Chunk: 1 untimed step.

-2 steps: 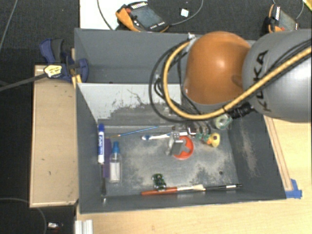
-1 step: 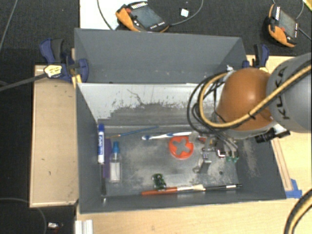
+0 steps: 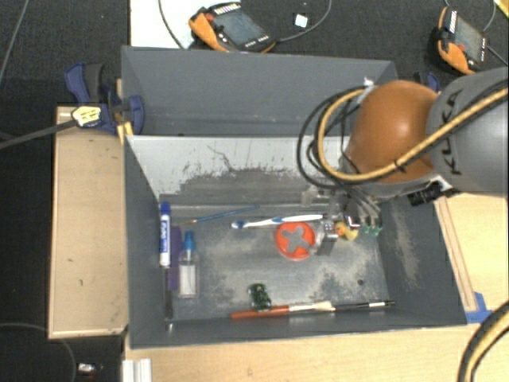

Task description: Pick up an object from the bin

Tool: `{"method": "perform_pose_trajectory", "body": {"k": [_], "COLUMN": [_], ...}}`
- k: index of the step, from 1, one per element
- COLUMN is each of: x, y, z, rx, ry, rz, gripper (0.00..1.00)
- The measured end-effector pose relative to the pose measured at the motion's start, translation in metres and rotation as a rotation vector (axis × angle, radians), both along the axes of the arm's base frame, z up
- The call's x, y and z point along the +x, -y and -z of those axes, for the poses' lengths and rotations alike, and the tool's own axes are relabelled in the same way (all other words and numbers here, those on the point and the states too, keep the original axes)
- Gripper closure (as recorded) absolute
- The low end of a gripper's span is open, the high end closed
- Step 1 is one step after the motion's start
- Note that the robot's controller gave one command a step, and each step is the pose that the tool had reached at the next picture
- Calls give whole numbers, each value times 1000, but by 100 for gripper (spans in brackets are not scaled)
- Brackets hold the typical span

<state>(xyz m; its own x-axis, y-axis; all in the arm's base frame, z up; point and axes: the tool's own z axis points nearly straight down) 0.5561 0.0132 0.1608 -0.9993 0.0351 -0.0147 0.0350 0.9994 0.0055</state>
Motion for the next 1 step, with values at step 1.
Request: {"method": "perform_pose_trajectory", "body": {"k": [1], "x": [36], "y": [37], "z": [46], "rx": [-5], "ry": [-15], "rz": [30], "gripper": [0]}}
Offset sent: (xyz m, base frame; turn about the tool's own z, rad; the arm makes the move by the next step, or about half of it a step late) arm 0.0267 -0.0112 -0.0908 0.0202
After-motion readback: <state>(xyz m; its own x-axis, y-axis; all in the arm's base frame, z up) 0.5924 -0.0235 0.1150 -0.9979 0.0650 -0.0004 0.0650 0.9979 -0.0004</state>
